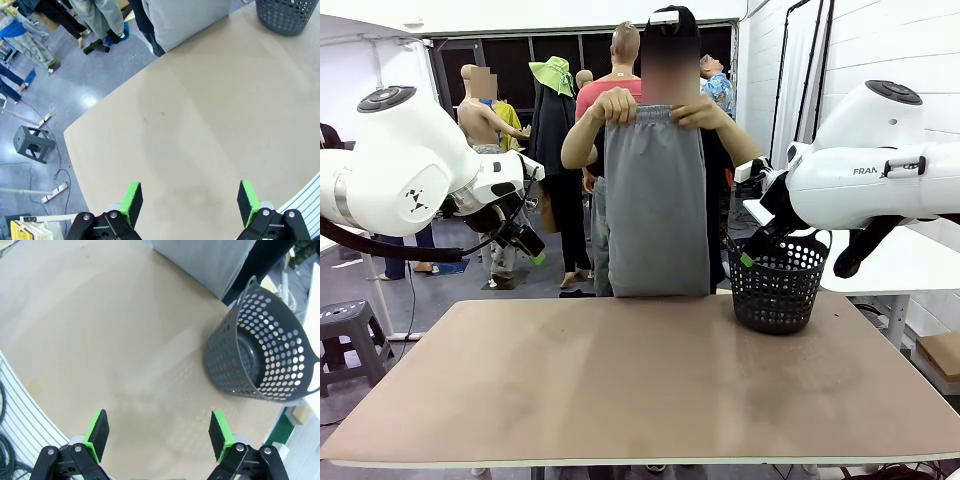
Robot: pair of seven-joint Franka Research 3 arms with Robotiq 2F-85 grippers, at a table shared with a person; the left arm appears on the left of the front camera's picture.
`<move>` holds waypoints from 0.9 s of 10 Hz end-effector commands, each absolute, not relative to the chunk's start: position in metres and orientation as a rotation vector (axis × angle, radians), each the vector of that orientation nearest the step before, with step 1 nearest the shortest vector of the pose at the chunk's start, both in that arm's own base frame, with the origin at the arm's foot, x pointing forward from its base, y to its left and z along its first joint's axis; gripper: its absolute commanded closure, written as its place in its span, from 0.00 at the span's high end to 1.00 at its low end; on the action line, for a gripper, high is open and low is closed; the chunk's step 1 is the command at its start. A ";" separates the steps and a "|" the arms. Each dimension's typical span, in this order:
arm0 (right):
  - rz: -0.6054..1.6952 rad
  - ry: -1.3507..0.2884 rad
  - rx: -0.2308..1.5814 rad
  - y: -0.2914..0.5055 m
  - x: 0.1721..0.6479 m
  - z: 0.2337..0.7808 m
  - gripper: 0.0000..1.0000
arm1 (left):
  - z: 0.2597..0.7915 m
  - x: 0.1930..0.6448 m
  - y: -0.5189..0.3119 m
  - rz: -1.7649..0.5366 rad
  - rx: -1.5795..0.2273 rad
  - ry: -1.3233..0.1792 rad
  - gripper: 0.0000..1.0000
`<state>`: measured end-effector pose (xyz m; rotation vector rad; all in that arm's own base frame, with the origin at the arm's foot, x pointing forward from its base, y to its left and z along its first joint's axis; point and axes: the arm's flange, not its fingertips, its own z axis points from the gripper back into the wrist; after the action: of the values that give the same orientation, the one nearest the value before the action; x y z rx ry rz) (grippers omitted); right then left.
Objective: Fold the training pants.
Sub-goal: Grab both ends of the Training pants handed by a person.
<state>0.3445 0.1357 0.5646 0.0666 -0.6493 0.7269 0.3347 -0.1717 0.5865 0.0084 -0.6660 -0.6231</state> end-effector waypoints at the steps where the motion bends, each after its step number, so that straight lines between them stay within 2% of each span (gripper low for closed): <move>1: 0.727 -0.655 0.066 0.136 0.345 0.565 1.00 | 0.587 0.334 -0.172 -0.625 0.007 -0.667 1.00; 9: 0.727 -0.655 0.066 0.136 0.345 0.565 1.00 | 0.587 0.334 -0.172 -0.625 0.007 -0.667 1.00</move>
<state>0.3445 0.1357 0.5646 0.0666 -0.6494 0.7269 0.3347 -0.1717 0.5865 0.0084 -0.6660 -0.6231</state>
